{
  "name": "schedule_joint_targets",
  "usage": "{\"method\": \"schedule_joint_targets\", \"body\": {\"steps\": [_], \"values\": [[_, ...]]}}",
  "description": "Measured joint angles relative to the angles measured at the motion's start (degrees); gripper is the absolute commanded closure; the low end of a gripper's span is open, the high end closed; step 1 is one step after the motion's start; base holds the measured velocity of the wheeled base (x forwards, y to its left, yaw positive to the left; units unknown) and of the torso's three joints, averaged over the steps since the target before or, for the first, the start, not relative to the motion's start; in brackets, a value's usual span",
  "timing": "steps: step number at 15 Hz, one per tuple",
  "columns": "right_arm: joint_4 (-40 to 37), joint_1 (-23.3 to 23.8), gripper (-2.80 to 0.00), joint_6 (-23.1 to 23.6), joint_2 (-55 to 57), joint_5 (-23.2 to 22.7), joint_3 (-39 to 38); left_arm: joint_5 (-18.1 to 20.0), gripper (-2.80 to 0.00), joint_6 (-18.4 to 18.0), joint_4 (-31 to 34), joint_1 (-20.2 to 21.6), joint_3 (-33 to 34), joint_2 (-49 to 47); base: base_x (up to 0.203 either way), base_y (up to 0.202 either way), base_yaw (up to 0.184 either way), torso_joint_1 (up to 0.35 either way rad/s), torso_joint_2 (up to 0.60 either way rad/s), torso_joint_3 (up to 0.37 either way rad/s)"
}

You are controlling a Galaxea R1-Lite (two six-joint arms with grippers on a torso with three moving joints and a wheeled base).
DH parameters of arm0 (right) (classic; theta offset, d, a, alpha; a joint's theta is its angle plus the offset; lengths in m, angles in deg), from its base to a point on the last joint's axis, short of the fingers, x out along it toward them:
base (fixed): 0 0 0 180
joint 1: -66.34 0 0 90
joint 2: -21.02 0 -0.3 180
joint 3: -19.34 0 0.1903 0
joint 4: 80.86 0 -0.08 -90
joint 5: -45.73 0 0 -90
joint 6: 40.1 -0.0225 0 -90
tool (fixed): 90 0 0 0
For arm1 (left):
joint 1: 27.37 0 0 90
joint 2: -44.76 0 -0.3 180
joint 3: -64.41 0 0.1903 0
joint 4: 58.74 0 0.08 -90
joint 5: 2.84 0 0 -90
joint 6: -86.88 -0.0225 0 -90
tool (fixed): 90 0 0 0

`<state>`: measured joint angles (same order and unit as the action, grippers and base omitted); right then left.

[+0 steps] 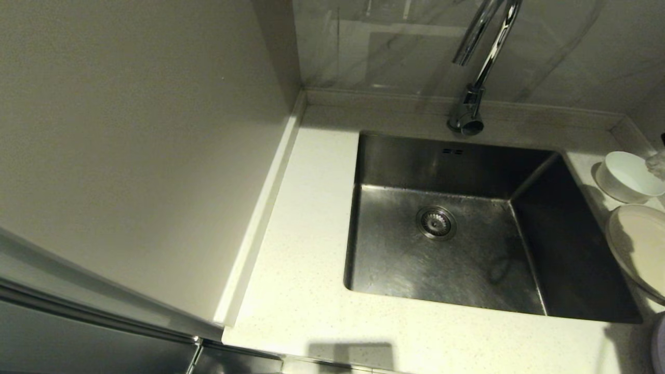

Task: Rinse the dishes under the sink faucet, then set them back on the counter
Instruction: Put a bowl into the sink

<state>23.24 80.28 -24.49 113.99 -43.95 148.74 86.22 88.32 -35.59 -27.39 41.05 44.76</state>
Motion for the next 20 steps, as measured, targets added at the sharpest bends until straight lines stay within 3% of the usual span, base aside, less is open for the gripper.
{"method": "schedule_joint_targets", "body": {"steps": [2,4,12,17,20], "values": [[-7.6,1.0,0.00,2.8,0.4,-2.0,4.9,0.0,0.00,0.0,0.0,0.0,0.0,0.0,0.000,0.000,0.000,0.000,0.00,0.000],[-9.3,1.7,0.00,4.7,0.5,-2.3,6.3,0.0,0.00,0.0,0.0,0.0,0.0,0.0,0.000,0.000,0.000,0.000,0.00,0.000],[-9.1,1.9,0.00,4.8,0.4,-1.0,6.9,0.0,0.00,0.0,0.0,0.0,0.0,0.0,0.000,0.000,0.000,0.000,0.00,0.000],[-7.0,1.9,0.00,2.5,2.0,-0.1,6.5,0.0,0.00,0.0,0.0,0.0,0.0,0.0,0.000,0.000,0.000,0.000,0.00,0.000],[-1.4,1.9,0.00,-0.9,4.7,0.0,5.4,0.0,0.00,0.0,0.0,0.0,0.0,0.0,0.000,0.000,0.000,0.000,0.00,0.000]]}}
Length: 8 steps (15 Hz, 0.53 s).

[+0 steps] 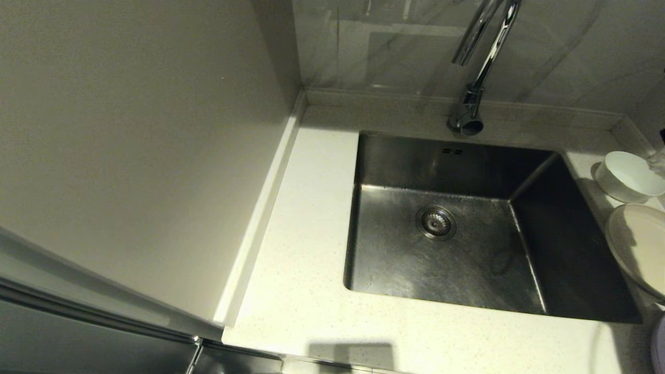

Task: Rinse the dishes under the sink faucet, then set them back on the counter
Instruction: Put a bowl into the sink

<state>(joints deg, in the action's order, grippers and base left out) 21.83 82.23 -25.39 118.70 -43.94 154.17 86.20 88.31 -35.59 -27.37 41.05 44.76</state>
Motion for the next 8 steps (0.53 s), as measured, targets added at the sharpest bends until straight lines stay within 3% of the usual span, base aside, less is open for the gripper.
{"method": "schedule_joint_targets", "body": {"steps": [8], "values": [[27.1,1.2,0.00,-0.1,8.9,2.8,-6.5,0.0,0.00,0.0,0.0,0.0,0.0,0.0,0.000,0.000,0.000,0.000,0.00,0.000]]}}
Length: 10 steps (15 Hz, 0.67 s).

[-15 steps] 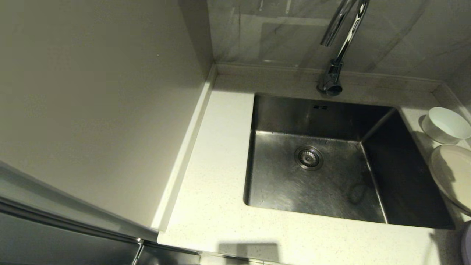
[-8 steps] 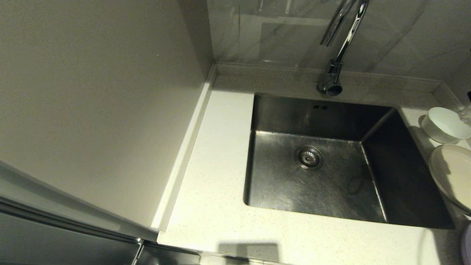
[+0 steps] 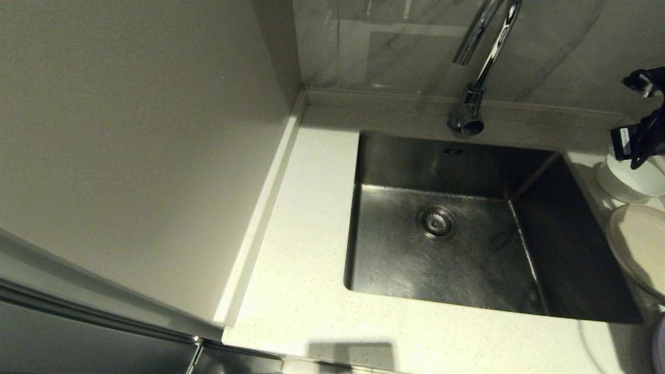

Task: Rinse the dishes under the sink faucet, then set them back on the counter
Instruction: Put a bowl into the sink

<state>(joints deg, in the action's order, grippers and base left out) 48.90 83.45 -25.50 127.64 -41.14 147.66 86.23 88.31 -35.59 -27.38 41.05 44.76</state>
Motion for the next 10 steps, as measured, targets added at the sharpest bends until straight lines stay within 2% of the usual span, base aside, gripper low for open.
{"method": "schedule_joint_targets", "body": {"steps": [2,5,10], "values": [[3.2,1.6,0.00,2.1,1.1,2.2,-0.9,0.0,0.00,0.0,0.0,0.0,0.0,0.0,0.000,0.000,0.000,0.000,0.00,0.000],[3.4,3.7,0.00,2.5,1.4,1.8,-2.3,0.0,0.00,0.0,0.0,0.0,0.0,0.0,0.000,0.000,0.000,0.000,0.00,0.000],[3.4,5.6,0.00,0.0,0.4,-4.8,-3.9,0.0,0.00,0.0,0.0,0.0,0.0,0.0,0.000,0.000,0.000,0.000,0.00,0.000]]}}
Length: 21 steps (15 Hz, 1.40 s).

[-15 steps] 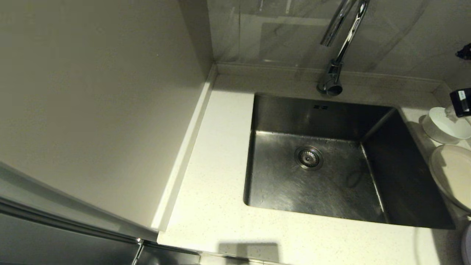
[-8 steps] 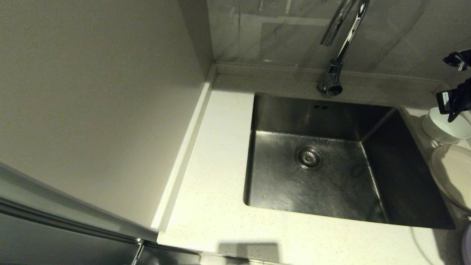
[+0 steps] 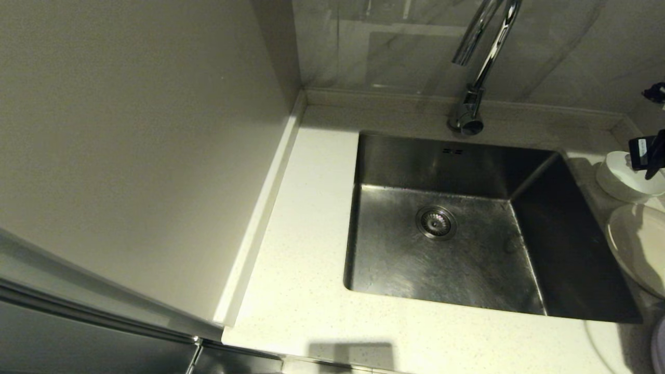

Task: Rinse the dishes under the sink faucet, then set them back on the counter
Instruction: Put a bowl into the sink

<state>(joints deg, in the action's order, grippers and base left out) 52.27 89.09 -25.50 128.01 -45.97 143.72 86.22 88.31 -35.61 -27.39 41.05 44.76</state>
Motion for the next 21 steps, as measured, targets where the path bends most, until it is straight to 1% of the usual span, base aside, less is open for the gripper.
{"method": "schedule_joint_targets", "body": {"steps": [2,4,6,10,11,13,14,17,21], "values": [[0.0,0.3,0.00,-0.9,-0.6,-1.3,-0.2,0.0,0.00,0.0,0.0,0.0,0.0,0.0,0.000,0.000,0.000,0.000,0.00,0.000],[-0.1,0.4,0.00,-4.0,-1.2,-1.4,-0.7,0.0,0.00,0.0,0.0,0.0,0.0,0.0,0.000,0.000,0.000,0.000,0.00,0.000],[-0.1,0.3,0.00,-8.7,-1.6,-0.7,-0.9,0.0,0.00,0.0,0.0,0.0,0.0,0.0,0.000,0.000,0.000,0.000,0.00,0.000],[-0.3,0.3,0.00,-13.2,-1.7,-0.4,-1.1,0.0,0.00,0.0,0.0,0.0,0.0,0.0,0.000,0.000,0.000,0.000,0.00,0.000],[-0.3,0.3,-2.80,-13.3,-1.7,-0.3,-1.2,0.0,0.00,0.0,0.0,0.0,0.0,0.0,0.000,0.000,0.000,0.000,0.00,0.000],[0.0,0.3,-2.80,-12.8,-1.6,-0.5,-1.4,0.0,0.00,0.0,0.0,0.0,0.0,0.0,0.000,0.000,0.000,0.000,0.00,0.000],[0.0,0.3,-2.80,-11.8,-1.6,-0.6,-1.4,0.0,0.00,0.0,0.0,0.0,0.0,0.0,0.000,0.000,0.000,0.000,0.00,0.000],[0.0,0.4,-2.80,-6.4,-1.0,-0.7,-1.7,0.0,0.00,0.0,0.0,0.0,0.0,0.0,0.000,0.000,0.000,0.000,0.00,0.000],[0.2,0.5,-2.80,-2.0,1.5,-0.9,-1.6,0.0,0.00,0.0,0.0,0.0,0.0,0.0,0.000,0.000,0.000,0.000,0.00,0.000]]}}
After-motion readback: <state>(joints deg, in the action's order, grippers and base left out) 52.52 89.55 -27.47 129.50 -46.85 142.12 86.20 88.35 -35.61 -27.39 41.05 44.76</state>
